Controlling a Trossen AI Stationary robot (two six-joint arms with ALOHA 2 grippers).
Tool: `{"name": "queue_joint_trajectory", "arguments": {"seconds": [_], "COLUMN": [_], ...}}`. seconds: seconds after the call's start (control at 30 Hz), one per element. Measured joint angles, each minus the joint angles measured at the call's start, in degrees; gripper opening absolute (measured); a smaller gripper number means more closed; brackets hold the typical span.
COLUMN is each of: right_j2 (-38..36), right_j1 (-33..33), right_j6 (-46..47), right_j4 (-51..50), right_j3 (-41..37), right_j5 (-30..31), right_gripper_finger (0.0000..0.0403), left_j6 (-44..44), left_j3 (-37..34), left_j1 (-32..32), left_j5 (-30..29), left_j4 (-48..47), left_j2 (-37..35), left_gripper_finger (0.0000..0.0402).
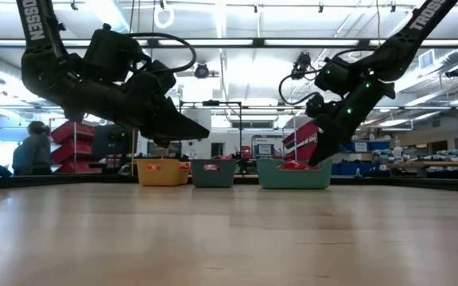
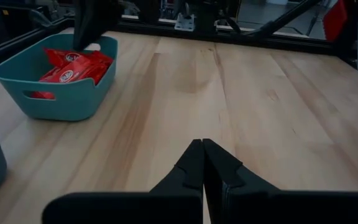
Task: Sort candy
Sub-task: Move all the bins to the top corner of the table
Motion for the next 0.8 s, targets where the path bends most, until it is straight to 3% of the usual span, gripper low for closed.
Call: {"name": "queue_joint_trajectory", "arguments": {"seconds": [0.27,0.5,0.8], "right_j2": [-4.0,1.2,5.7], "right_j1": [0.0,-4.5,-6.4], "right_j6": [1.3,-1.8,1.9], "right_j4": [6.2,10.0,1.1], "right_j3": [0.0,0.0,0.0], "right_j5": [13.2,6.6,0.0], "right_gripper_finger": [0.0000,0.0000,0.0000], "left_j6": [0.0,0.9,1.0], "left_j3": [0.0,0.0,0.0], "left_j1": [0.0,0.0,0.0], "left_j5": [0.0,-0.7,-0.7], "left_j4": [0.0,0.0,-0.4], "left_j2": [0.0,0.0,0.0], "left_gripper_finger": [0.0000,0.0000,0.0000]}}
